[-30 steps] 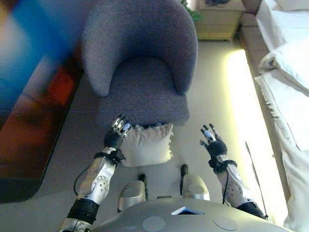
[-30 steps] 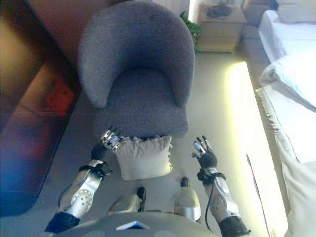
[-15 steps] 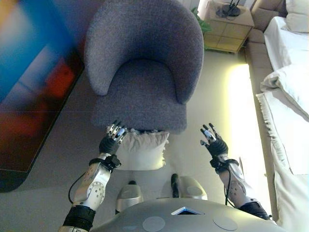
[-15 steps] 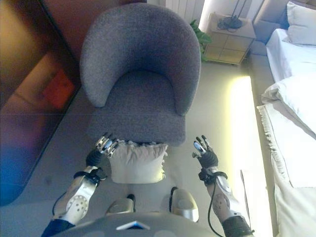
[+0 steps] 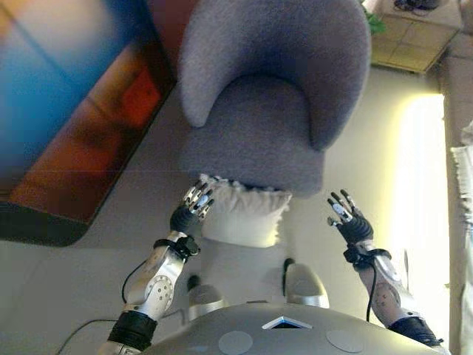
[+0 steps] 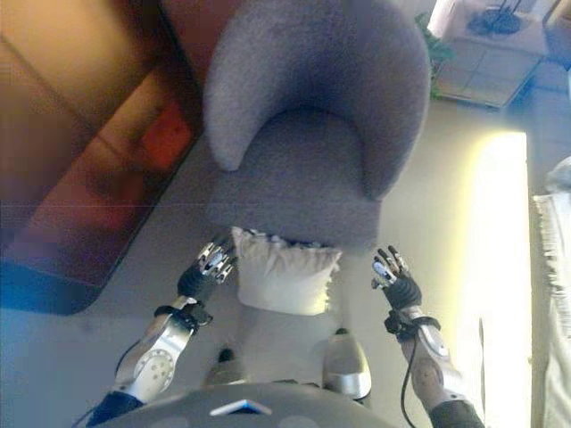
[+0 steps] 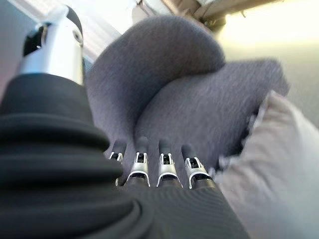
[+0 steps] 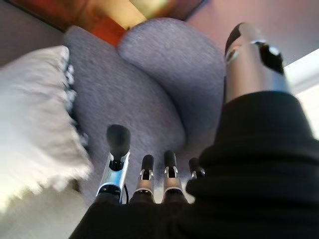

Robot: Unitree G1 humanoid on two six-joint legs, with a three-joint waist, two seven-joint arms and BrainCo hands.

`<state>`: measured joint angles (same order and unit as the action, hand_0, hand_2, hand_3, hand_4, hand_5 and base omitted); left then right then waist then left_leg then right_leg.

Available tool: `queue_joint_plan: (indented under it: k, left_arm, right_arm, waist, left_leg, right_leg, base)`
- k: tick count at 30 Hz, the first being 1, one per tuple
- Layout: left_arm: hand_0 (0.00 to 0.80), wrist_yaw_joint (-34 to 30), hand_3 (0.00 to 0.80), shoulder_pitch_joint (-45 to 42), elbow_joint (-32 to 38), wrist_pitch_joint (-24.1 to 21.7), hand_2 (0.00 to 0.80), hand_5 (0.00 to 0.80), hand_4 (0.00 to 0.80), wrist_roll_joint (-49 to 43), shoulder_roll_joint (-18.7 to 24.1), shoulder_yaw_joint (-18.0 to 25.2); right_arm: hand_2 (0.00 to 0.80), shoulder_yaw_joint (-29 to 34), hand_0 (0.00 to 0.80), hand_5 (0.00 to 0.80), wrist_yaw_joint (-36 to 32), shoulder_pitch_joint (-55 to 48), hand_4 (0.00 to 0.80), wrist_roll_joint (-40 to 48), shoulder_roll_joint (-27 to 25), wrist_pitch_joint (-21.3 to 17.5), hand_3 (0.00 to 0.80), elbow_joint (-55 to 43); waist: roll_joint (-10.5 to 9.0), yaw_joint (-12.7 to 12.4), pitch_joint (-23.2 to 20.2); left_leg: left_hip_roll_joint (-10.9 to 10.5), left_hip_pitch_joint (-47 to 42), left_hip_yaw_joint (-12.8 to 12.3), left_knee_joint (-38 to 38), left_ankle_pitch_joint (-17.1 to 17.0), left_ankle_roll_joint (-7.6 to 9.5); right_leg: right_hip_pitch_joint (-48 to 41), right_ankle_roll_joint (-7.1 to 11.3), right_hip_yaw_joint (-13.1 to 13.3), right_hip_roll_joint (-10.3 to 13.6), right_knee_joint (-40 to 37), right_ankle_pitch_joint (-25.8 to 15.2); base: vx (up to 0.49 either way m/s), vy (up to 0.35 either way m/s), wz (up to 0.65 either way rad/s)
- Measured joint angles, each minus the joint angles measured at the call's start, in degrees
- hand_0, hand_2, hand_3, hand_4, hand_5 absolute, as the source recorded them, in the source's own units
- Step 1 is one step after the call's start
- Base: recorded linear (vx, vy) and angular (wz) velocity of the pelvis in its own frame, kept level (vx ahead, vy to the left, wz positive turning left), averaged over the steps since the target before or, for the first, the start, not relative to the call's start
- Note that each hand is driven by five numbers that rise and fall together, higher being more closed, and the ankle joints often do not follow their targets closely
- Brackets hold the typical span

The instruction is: Pick up the cushion and take it to the sofa

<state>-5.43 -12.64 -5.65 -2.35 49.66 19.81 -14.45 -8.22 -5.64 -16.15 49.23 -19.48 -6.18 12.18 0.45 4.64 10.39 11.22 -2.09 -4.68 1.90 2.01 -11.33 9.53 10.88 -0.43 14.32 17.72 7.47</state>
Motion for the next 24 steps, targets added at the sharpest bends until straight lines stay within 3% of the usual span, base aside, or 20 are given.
queue_joint_plan:
  k: [1, 3, 6, 8, 11, 13, 16, 19, 24]
  left_arm:
    - [0.0, -0.5, 0.0, 0.3, 0.0, 0.0, 0.0, 0.0, 0.0, 0.0, 1.5, 0.0]
    - [0.0, -0.7, 0.0, 0.3, 0.0, 0.1, 0.0, 0.0, 0.0, -0.1, 3.2, 0.2]
    - [0.0, -0.7, 0.0, 0.5, 0.0, -0.2, 0.0, 0.0, 0.0, -0.7, 3.4, 0.7]
    - [0.0, -0.8, 0.0, 0.6, -0.5, -0.2, 0.0, 0.0, 0.0, -1.3, 3.6, 1.1]
    - [0.0, -0.8, 0.0, 0.8, -0.7, -0.1, 0.0, 0.0, 0.0, -1.7, 4.0, 2.0]
    - [0.0, -0.6, 0.0, 1.0, -0.7, -0.1, 0.0, 0.0, 0.0, -1.7, 4.7, 2.2]
    - [0.0, 0.3, 0.0, 2.9, -0.7, 0.0, 0.0, 0.0, 0.0, -1.7, 4.7, 1.7]
    - [0.0, 0.8, 0.0, 4.1, -0.7, 0.7, 0.0, 0.0, 0.0, -1.7, 3.3, 1.7]
    - [0.0, 0.8, 0.0, 4.3, -0.5, 1.0, 0.0, 0.0, 0.0, -1.7, 1.0, 1.4]
  right_arm:
    - [0.0, -0.1, 0.0, 0.0, 0.0, -0.2, 0.0, 0.1, 1.8, -0.5, 0.0, 0.0]
    - [0.0, -0.2, 0.0, 0.0, 0.7, -0.7, 0.0, 1.1, 3.3, -0.9, 0.0, -0.4]
    - [0.0, 0.1, 0.0, 0.0, 1.3, -0.2, 0.0, 2.0, 2.7, -1.0, 0.0, -1.3]
    - [0.0, 0.1, 0.0, 0.0, 2.0, 0.9, 0.0, 2.1, 3.2, -1.6, 0.0, -0.6]
    - [0.0, -0.2, 0.0, 0.0, 2.7, 1.3, 0.0, 2.0, 3.5, -2.2, 0.0, -0.6]
    - [0.0, -1.3, 0.0, 0.0, 3.7, 1.3, 0.0, 2.0, 3.5, -2.3, 0.0, -0.2]
    - [0.0, -2.2, 0.0, 0.0, 3.9, 1.8, 0.0, 2.0, 3.7, -2.6, 0.0, 0.8]
    - [0.0, -2.7, 0.0, 0.0, 4.8, 5.0, 0.0, 2.0, 3.5, -2.6, 0.0, 1.9]
    - [0.0, -3.0, 0.0, 0.0, 4.9, 4.3, 0.0, 2.2, 2.7, -2.6, 0.0, 1.6]
  waist:
    - [-1.19, -0.6, 0.7]
    - [-1.87, -1.6, 0.8]
    - [-1.49, -2.5, 0.9]
    - [-1.24, -2.5, 0.8]
    - [-1.33, -2.7, 0.1]
    - [-1.79, -2.6, -1.0]
    - [-2.72, -2.5, -2.0]
    - [-2.34, -2.0, -1.8]
    - [-1.9, -0.7, -2.2]
  left_leg:
    - [-1.8, 0.9, -0.1, 1.8, 0.4, 0.36]
    - [-3.7, 1.8, 0.4, 5.1, 2.4, 1.44]
    - [-5.1, 1.7, 0.1, 7.3, 4.6, 2.57]
    - [-6.1, 1.8, 0.0, 9.2, 6.5, 3.47]
    - [-5.4, 1.8, -1.1, 10.2, 7.9, 4.01]
    - [-5.4, 2.2, -1.7, 10.3, 8.0, 3.95]
    - [-4.5, 4.2, -2.3, 10.3, 7.2, 2.83]
    - [-3.0, 3.8, -2.8, 9.3, 6.7, 2.03]
    - [0.5, 0.3, -2.7, 6.1, 6.4, 1.61]
  right_leg:
    - [-0.6, 0.98, -0.4, 2.1, -0.8, -1.0]
    - [-1.4, 1.52, -1.5, 3.9, -2.9, -3.1]
    - [-1.7, 1.44, -2.0, 5.6, -3.5, -4.7]
    - [-1.6, 0.44, -4.1, 6.2, -3.4, -6.2]
    - [-1.5, -2.03, -5.5, 5.8, -5.1, -8.1]
    - [-1.6, -1.94, -5.0, 4.8, -9.8, -9.7]
    - [-0.1, 1.25, -4.4, 3.4, -13.8, -13.8]
    - [1.0, 0.82, -1.8, 1.0, -15.2, -15.7]
    - [-1.9, -0.72, -2.6, -2.3, -15.9, -14.6]
  base:
    - [0.232, 0.376, 0.0]
    - [0.245, 0.313, -0.15]
    - [0.176, 0.193, -0.27]
    - [0.193, 0.127, -0.32]
    - [0.088, -0.053, -0.46]
    - [-0.023, -0.178, -0.36]
    - [0.008, -0.202, -0.39]
    - [0.098, -0.218, -0.46]
    - [0.154, -0.237, -0.07]
